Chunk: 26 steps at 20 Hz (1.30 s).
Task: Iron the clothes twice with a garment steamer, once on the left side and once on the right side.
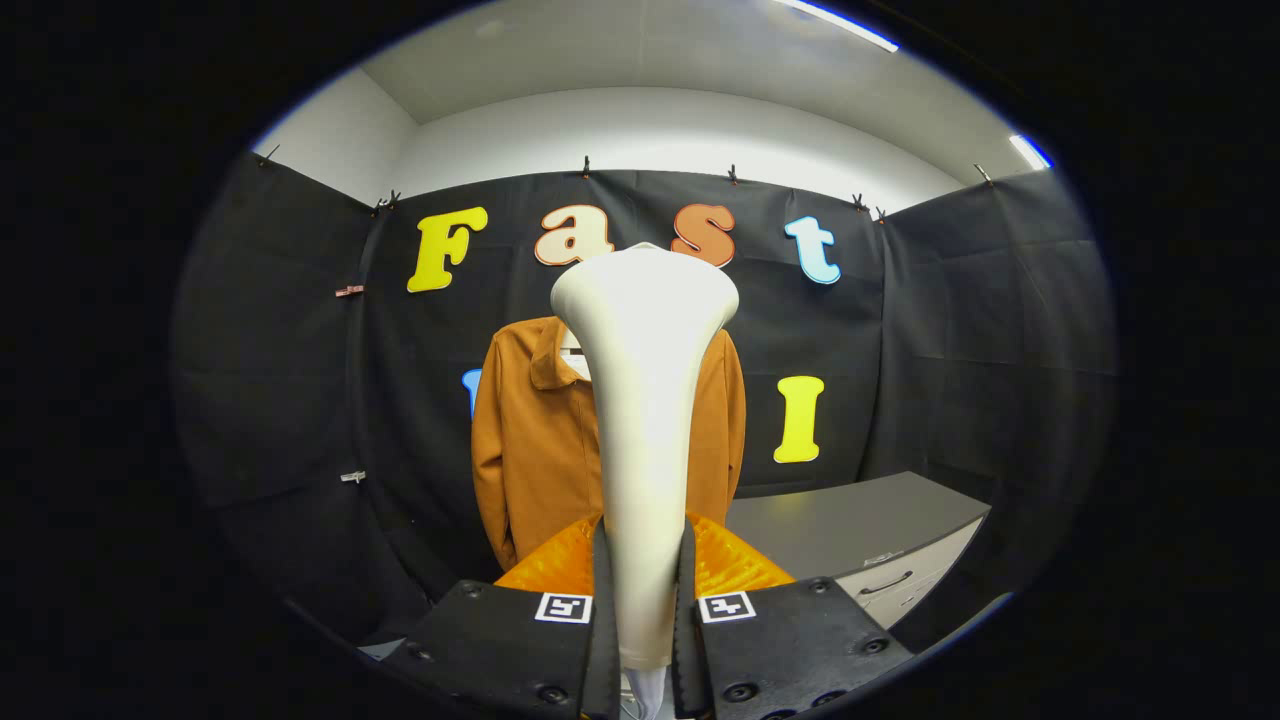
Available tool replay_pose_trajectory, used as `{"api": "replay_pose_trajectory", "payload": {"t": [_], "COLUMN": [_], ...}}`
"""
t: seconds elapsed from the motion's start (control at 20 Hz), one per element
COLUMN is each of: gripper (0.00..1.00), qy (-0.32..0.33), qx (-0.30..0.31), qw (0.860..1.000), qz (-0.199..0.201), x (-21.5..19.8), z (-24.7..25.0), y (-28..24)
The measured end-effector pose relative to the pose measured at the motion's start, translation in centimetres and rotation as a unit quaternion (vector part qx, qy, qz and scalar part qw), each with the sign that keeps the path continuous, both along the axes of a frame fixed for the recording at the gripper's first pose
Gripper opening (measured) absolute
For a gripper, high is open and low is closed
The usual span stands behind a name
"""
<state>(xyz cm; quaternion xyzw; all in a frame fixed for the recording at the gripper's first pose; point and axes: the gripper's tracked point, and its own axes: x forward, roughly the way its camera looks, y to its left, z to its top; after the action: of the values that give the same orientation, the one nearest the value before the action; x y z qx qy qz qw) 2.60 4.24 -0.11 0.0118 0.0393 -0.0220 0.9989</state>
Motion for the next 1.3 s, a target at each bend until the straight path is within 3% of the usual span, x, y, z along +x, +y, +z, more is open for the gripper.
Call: {"api": "replay_pose_trajectory", "payload": {"t": [1.3], "gripper": [0.24], "qy": [0.006], "qx": [0.002], "qw": [1.0], "qz": [-0.004], "x": [0.34], "z": [0.18], "y": [0.41]}}
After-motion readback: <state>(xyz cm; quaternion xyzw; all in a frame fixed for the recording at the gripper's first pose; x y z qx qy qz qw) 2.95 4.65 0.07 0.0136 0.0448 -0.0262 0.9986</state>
